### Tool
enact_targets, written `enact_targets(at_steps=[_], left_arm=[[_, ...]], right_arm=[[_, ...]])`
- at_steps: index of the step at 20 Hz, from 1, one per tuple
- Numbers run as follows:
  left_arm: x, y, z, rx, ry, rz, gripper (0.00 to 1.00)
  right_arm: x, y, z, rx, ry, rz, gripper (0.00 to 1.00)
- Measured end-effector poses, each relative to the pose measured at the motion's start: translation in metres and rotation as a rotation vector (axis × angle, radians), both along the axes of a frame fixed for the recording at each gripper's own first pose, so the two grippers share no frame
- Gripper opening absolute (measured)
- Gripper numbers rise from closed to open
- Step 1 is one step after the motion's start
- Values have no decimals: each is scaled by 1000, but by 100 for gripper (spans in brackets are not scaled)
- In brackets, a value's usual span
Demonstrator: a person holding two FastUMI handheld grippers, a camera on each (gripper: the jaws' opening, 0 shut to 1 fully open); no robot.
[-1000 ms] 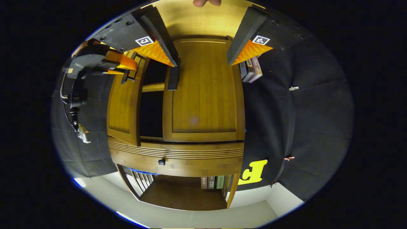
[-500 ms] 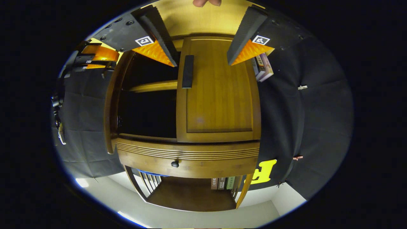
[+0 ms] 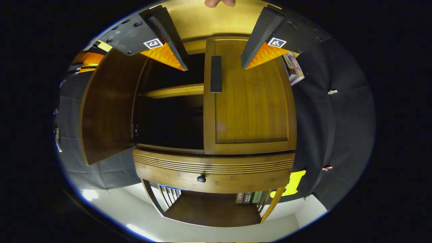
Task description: Open the right door of the double-door shoe cabinet with the right hand, and open the left door with the left hand.
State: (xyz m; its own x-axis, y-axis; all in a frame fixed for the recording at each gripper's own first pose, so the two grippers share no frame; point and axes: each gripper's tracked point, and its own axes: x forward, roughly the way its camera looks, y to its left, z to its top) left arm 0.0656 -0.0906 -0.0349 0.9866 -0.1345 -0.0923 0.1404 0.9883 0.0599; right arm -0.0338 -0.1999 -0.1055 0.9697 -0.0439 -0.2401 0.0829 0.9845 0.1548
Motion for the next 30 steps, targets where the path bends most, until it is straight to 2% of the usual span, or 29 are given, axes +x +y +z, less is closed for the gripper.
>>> enact_targets(at_steps=[2,4,7,14,16,19,21,23,25,30], left_arm=[[4,-8,1,6,-5,-16,96],[9,-15,1,13,-8,-29,96],[15,-22,-4,14,2,-41,96],[38,-13,-9,7,9,20,96],[47,-11,-12,-4,14,38,96],[60,-10,-13,0,13,51,96],[69,-7,-12,15,-1,61,96],[79,-4,-12,25,-11,69,97],[91,-2,-18,28,-13,70,97],[121,-3,-37,0,14,54,90]], right_arm=[[-11,-13,0,-15,13,0,20],[-17,-31,-3,-76,33,-2,18],[-22,-67,1,-138,39,-51,17],[-36,-131,9,-113,28,-185,16],[-39,-128,10,-60,22,-172,16],[-42,-130,12,-68,10,-207,16],[-49,-142,19,-102,-9,-273,34],[-58,-158,34,-151,-56,-337,66],[-63,-163,47,-179,-108,-350,99],[-77,-158,43,-129,-86,-325,98]])
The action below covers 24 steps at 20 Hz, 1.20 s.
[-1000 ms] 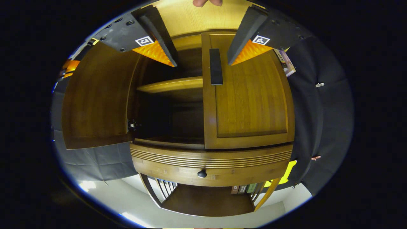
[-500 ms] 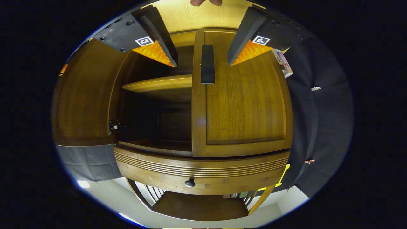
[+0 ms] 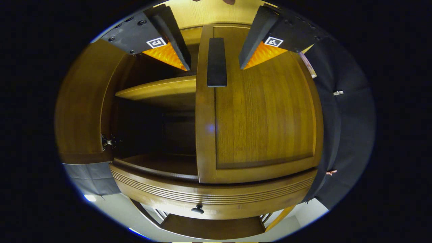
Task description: Open the right door of the double-door shoe cabinet with the right hand, and open the left door with the left hand.
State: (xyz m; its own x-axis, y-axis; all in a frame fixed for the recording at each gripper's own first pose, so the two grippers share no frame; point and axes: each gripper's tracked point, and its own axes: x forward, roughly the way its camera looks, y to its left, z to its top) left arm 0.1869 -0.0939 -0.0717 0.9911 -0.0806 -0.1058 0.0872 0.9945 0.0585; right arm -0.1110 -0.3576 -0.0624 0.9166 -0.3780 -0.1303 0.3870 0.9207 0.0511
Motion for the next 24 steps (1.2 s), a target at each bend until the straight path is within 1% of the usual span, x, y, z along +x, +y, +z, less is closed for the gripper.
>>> enact_targets(at_steps=[2,3,4,5,6,7,8,11,14,17,20,23,24], left_arm=[[10,1,-5,7,5,1,83],[12,1,-8,13,9,4,77],[18,2,-11,15,12,10,75],[22,2,-13,11,15,13,69],[25,2,-16,4,17,15,66],[27,1,-18,1,21,18,60],[30,2,-20,-1,23,25,57],[31,3,-21,-1,16,42,38],[31,4,-23,21,16,30,34],[24,5,-22,7,29,20,33],[7,8,-25,13,32,8,32],[-11,12,-24,0,40,-9,34],[-17,14,-25,-2,41,-15,33]], right_arm=[[-4,1,4,-4,-14,-12,98],[-5,3,6,-14,-16,-11,98],[-5,6,9,-25,-19,-8,98],[-3,8,12,-36,-23,-2,98],[-3,9,15,-48,-27,0,98],[-2,11,18,-54,-30,5,98],[-2,13,20,-59,-34,7,98],[1,20,23,-62,-40,6,98],[3,30,23,-69,-40,17,98],[7,38,24,-68,-40,21,98],[12,45,20,-66,-33,25,98],[16,53,19,-53,-33,23,98],[16,57,16,-49,-31,25,98]])
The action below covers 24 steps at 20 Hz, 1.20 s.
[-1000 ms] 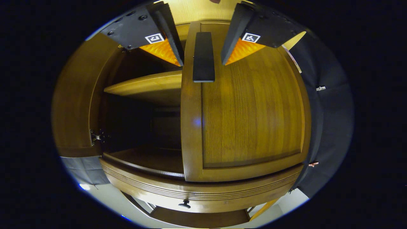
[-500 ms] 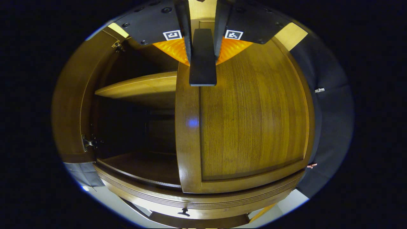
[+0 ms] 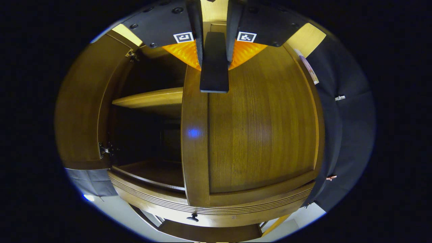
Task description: Open the right door of the double-door shoe cabinet with the right hand, and open the left door with the left hand.
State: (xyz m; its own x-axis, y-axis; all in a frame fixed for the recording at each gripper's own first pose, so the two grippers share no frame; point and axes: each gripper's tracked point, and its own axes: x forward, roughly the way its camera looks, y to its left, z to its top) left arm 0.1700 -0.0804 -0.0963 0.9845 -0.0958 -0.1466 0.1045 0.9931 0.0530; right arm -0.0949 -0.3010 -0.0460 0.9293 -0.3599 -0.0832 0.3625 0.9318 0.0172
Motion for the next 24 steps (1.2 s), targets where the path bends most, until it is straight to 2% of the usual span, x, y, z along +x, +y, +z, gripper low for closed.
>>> enact_targets(at_steps=[10,13,14,20,24], left_arm=[[-57,25,0,-8,0,-65,31],[-75,37,0,-6,-1,-70,31],[-83,42,0,-5,-3,-69,30],[-122,82,1,5,-11,-55,28],[-142,115,3,3,-20,-15,27]], right_arm=[[4,56,-14,6,16,49,100],[3,76,-19,11,23,72,98],[4,83,-21,13,25,80,100],[11,120,-30,26,30,132,98],[19,147,-35,35,35,184,98]])
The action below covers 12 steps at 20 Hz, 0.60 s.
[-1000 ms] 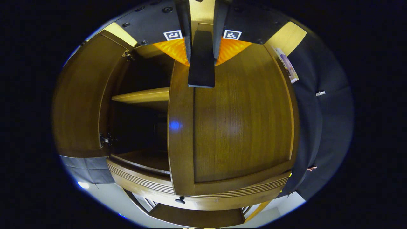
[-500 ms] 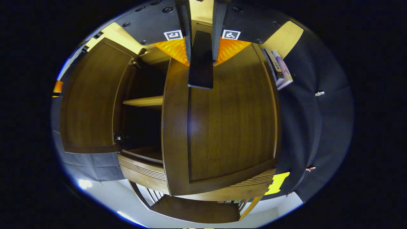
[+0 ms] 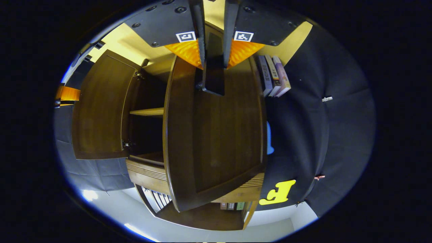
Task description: Open the right door of the double-door shoe cabinet with the right hand, and open the left door with the left hand.
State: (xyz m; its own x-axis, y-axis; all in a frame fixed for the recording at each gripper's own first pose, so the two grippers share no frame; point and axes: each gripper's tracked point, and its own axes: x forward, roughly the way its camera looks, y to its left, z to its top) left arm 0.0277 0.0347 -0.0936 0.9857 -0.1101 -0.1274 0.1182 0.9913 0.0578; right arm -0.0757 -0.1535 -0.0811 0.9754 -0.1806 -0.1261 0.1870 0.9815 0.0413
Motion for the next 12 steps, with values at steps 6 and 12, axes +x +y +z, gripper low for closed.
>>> enact_targets(at_steps=[6,12], left_arm=[[-21,48,0,-2,-4,76,20],[-39,95,10,-45,-29,131,12]], right_arm=[[7,37,-4,6,0,68,98],[7,62,-6,-2,1,120,98]])
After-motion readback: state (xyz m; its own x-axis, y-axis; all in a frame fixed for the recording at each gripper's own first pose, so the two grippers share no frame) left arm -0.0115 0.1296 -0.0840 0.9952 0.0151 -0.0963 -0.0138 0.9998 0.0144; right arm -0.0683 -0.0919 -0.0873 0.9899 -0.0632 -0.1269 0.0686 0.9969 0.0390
